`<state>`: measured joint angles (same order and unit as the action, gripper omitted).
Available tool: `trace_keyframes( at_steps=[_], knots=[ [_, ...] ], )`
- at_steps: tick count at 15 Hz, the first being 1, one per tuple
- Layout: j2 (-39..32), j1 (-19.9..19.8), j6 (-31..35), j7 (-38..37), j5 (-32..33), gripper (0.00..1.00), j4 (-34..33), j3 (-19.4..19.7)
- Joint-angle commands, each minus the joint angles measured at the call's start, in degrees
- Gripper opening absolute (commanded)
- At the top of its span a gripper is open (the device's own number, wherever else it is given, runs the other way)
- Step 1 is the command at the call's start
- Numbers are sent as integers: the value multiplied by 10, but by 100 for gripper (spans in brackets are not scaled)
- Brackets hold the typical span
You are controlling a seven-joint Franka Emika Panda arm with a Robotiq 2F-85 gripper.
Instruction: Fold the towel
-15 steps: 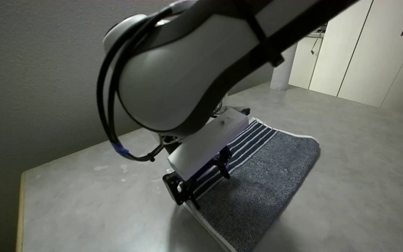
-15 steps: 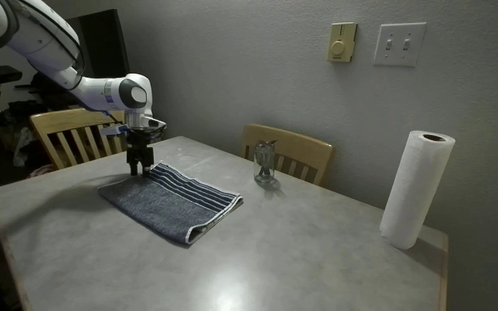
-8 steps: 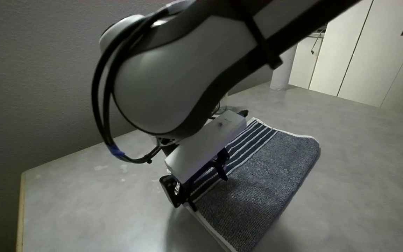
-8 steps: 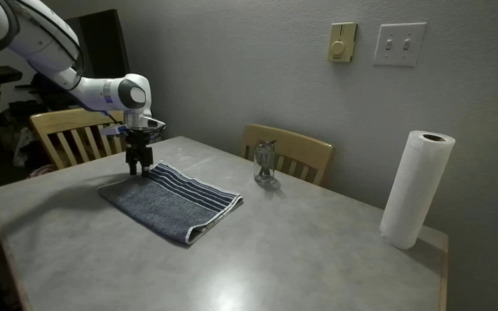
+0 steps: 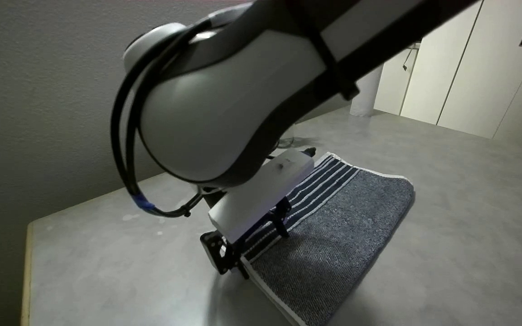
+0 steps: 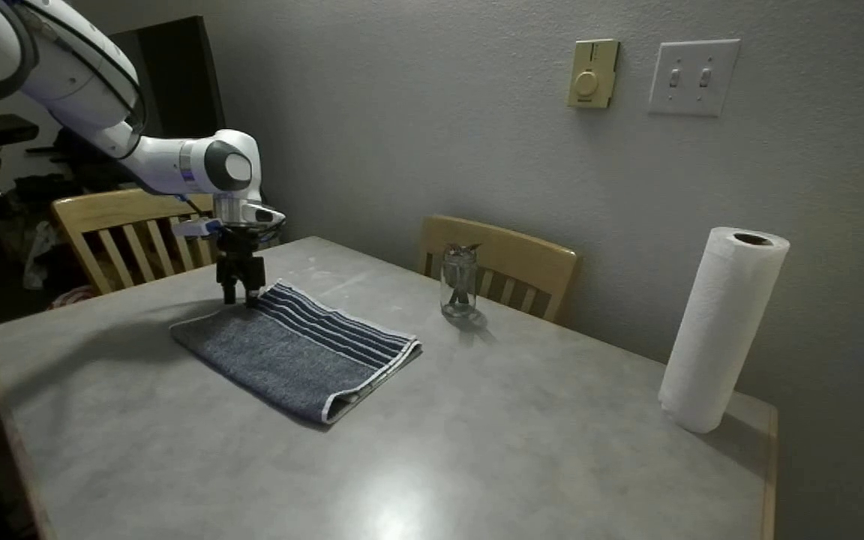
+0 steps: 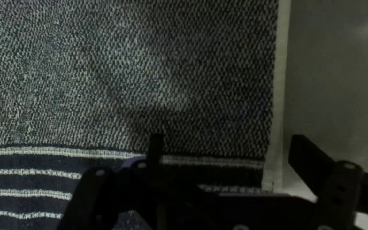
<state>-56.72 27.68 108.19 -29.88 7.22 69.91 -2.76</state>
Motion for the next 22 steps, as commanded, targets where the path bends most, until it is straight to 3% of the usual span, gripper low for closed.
trace_keyframes(
  at_steps=[1, 15, 16, 17, 22],
  knots=[
    [-28, -3, 1, 27, -6, 100, -25, -8],
    [-24, 19, -62, 6, 28, 100, -30, 20],
    [-24, 20, -61, 7, 29, 83, -30, 20],
    [-25, 19, -60, 8, 28, 73, -31, 19],
    [-33, 24, -59, 14, 25, 38, -48, 14]
  ],
)
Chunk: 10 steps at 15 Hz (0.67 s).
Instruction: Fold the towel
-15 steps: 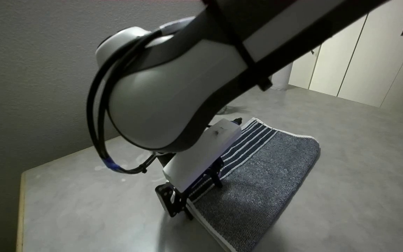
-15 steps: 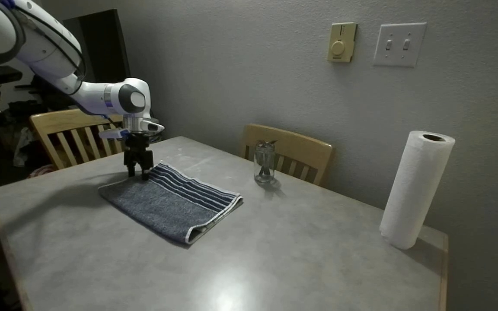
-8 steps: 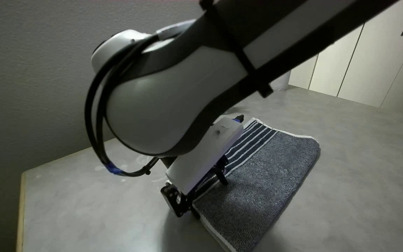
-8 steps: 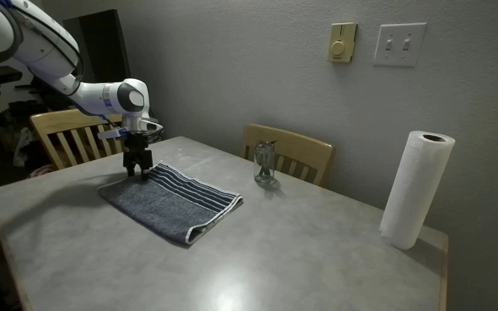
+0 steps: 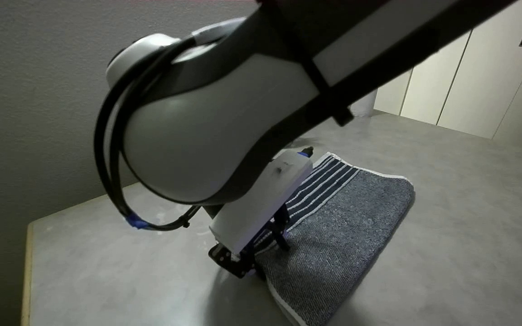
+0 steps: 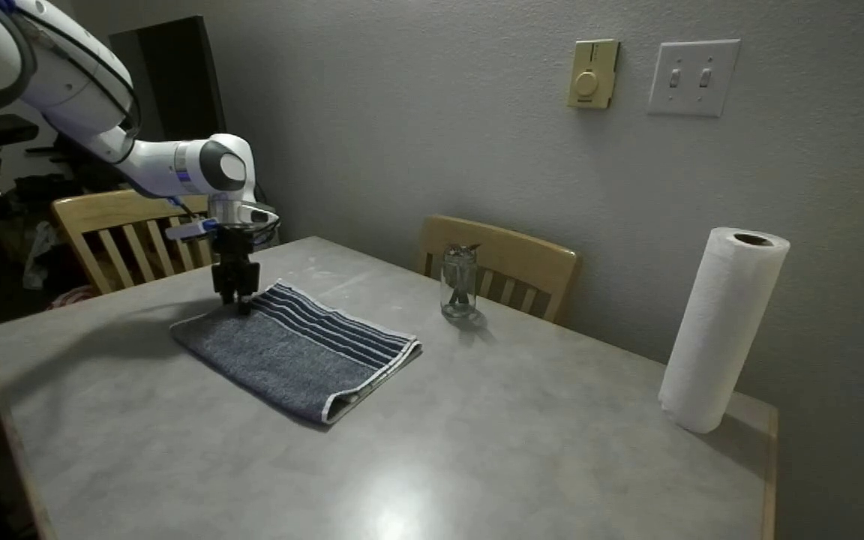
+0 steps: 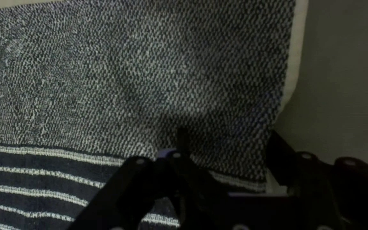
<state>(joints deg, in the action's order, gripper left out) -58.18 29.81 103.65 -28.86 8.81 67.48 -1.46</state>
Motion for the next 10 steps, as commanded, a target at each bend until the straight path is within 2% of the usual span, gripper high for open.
trace_keyframes(
  at_steps=[1, 5, 10],
  knots=[
    [-18, 4, -12, 4, 9, 31, -24, 0],
    [-13, 3, 5, 11, 1, 2, -16, -2],
    [41, -23, 84, 37, -20, 1, 52, -17]
  ],
)
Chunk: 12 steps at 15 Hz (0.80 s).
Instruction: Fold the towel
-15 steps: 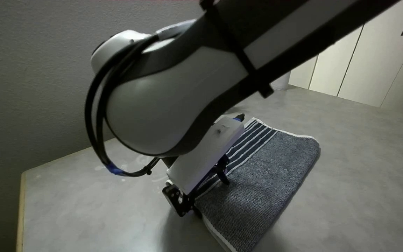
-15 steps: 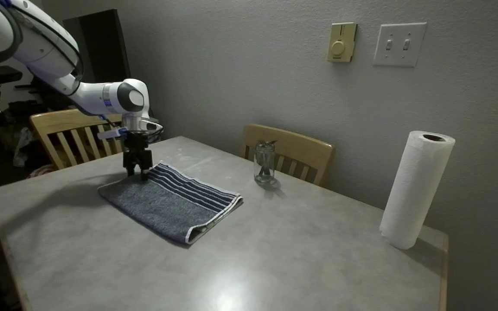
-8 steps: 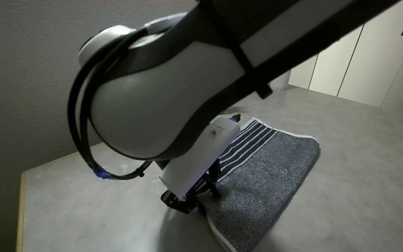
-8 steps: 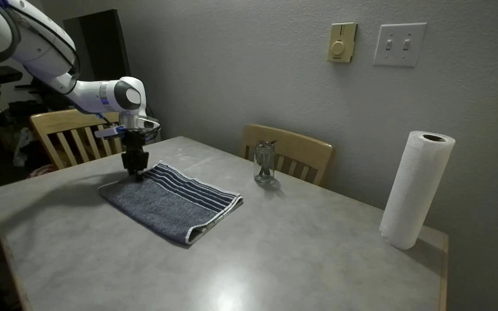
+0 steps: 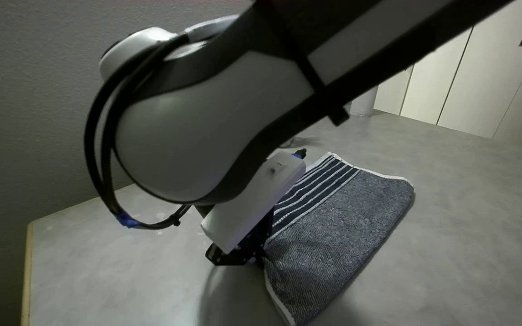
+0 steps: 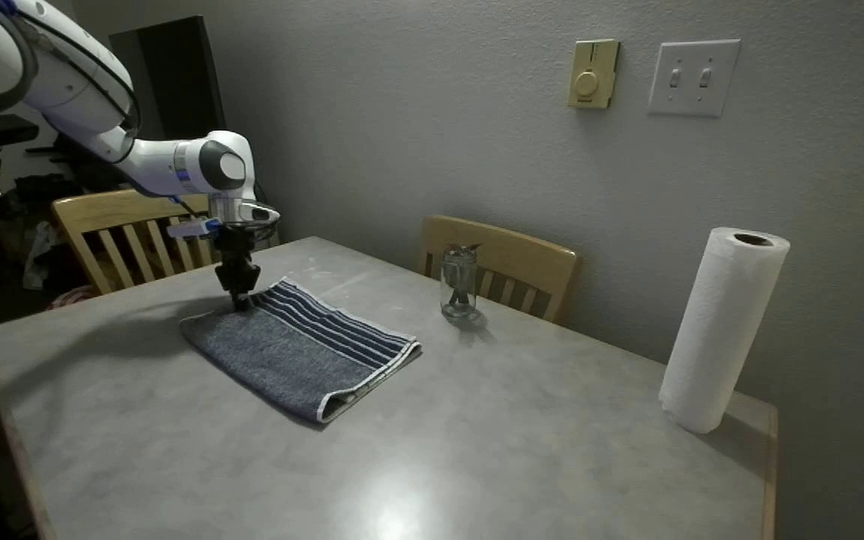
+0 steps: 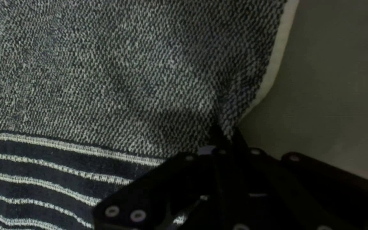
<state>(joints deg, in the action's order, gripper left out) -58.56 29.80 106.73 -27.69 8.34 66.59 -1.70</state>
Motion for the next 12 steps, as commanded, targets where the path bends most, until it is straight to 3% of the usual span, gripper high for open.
trace_keyframes(
  at_steps=[1, 7, 12],
  knots=[
    [58, -31, 77, 40, -19, 1, 77, -20],
    [142, -89, 165, 168, -58, 1, 179, -73],
    [192, -154, 175, 303, -127, 1, 246, -122]
  ],
)
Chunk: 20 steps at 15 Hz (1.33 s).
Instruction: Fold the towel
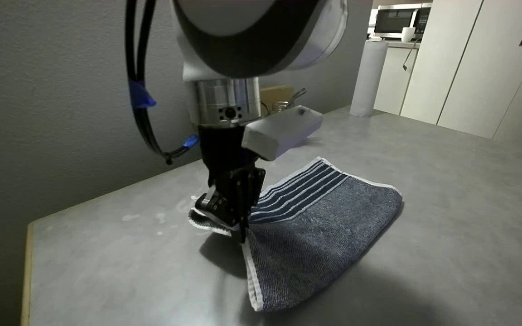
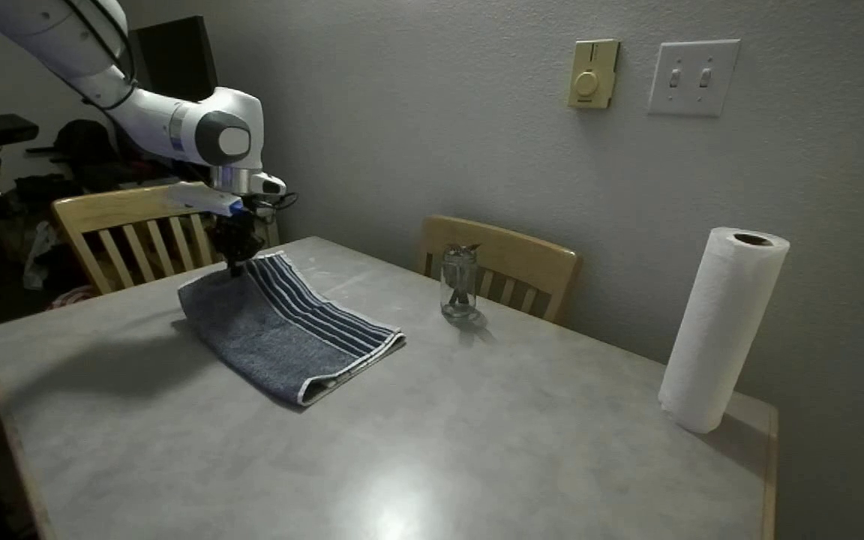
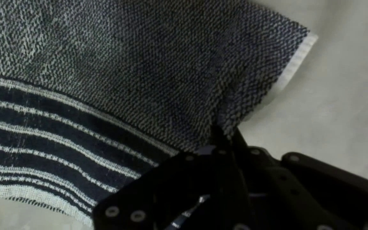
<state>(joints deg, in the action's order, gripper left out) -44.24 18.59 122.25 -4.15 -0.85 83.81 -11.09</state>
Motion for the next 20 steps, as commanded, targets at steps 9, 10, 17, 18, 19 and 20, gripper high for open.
trace_keyframes(
  at_steps=[9, 10, 17, 18, 19, 20],
  knots=[
    [130, -117, 21, 172, -95, 1, 179, -29],
    [139, -122, 17, 177, -94, 1, 187, -27],
    [197, -139, 18, 187, -90, 1, 229, -13],
    [204, -141, 21, 185, -92, 1, 235, -12],
    [212, -142, 24, 184, -93, 1, 241, -9],
    [218, -143, 25, 185, -94, 1, 246, -8]
  ],
)
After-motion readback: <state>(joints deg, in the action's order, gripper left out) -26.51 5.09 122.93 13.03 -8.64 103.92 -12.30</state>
